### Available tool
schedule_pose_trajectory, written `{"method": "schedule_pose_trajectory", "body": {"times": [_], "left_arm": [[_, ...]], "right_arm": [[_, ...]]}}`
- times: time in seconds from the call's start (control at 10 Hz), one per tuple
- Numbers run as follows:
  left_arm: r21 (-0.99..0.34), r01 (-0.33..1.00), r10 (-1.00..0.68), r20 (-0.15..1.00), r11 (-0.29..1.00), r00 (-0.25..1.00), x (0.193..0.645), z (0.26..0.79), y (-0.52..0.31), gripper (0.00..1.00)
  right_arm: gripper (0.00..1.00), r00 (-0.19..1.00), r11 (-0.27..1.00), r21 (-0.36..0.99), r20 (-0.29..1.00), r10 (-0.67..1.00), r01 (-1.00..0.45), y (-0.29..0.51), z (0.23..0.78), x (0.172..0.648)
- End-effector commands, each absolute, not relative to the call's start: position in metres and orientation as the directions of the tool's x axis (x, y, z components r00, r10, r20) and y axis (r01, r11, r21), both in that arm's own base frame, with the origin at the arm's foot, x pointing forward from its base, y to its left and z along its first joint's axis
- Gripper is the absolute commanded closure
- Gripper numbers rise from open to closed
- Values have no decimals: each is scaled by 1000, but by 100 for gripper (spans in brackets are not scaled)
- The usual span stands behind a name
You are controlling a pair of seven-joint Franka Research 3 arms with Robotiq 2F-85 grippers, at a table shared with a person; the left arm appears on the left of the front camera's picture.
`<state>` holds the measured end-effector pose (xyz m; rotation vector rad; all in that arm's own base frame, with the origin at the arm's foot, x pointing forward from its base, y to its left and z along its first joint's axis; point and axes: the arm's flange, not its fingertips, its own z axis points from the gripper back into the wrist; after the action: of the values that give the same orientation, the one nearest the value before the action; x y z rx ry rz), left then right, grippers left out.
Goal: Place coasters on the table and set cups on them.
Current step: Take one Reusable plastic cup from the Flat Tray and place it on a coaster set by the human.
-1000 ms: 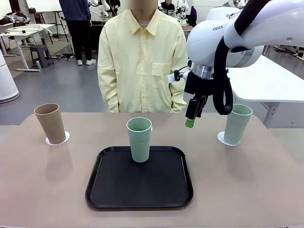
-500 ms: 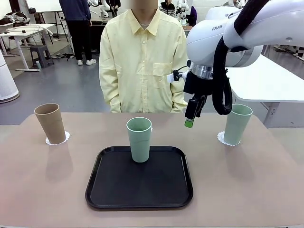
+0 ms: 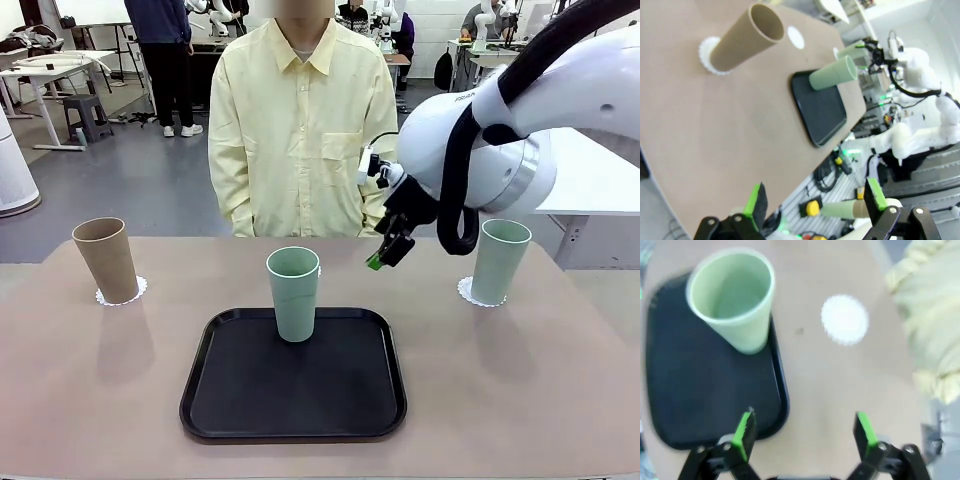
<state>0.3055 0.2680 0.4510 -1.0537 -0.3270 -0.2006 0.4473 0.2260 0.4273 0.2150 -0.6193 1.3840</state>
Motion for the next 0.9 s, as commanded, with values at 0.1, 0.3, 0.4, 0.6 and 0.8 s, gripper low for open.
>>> {"method": "schedule_pose_trajectory", "body": {"times": [0.1,0.3,0.4,0.6,0.8], "left_arm": [[-826,308,14,356,472,934,305,454,268,0],[-826,308,14,356,472,934,305,454,268,0],[-826,308,14,356,472,934,305,454,268,0],[-826,308,14,356,472,934,305,454,268,0],[-826,308,14,356,472,934,305,454,268,0]], "right_arm": [[0,-164,-12,-188,824,542,-982,175,373,419],[0,-163,-11,-181,855,491,-983,166,355,413],[0,-137,14,-161,877,460,-987,161,349,413],[0,-96,13,-112,900,425,-994,161,341,417],[0,-80,13,-94,909,410,-995,159,338,423]]}}
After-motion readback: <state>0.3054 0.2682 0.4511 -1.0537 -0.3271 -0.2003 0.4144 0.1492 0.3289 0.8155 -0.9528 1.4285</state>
